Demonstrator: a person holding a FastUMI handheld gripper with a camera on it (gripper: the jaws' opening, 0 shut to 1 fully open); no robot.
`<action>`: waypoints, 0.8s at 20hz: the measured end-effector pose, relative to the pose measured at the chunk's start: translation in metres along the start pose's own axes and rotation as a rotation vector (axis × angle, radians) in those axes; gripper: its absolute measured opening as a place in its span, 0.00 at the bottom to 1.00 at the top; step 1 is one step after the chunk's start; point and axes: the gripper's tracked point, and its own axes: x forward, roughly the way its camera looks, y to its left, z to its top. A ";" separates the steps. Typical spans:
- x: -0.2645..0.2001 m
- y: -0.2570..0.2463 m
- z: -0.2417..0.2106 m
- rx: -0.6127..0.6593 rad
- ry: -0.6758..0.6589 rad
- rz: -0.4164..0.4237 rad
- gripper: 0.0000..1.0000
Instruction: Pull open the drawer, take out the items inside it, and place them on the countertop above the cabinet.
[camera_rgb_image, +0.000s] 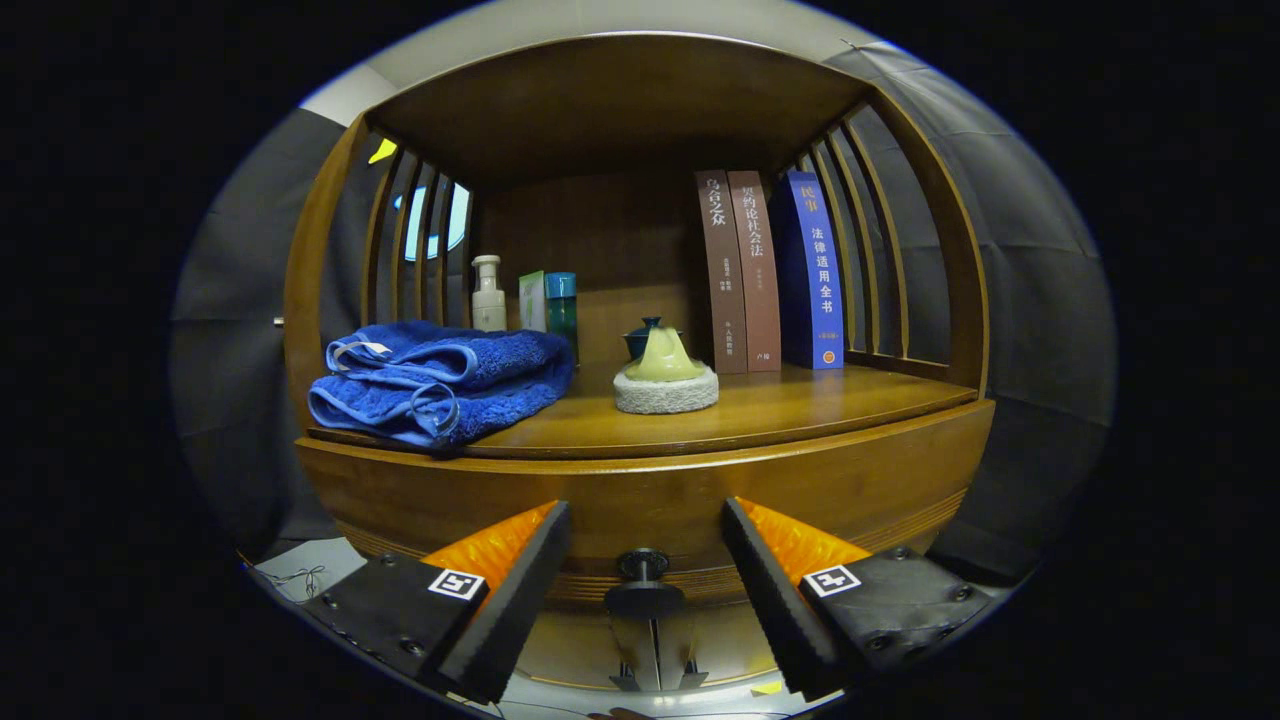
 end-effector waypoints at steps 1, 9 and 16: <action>0.001 0.001 0.001 -0.001 -0.003 0.002 1.00; 0.001 0.002 0.001 -0.009 -0.006 -0.001 0.99; -0.002 0.002 0.001 -0.012 0.007 0.002 0.99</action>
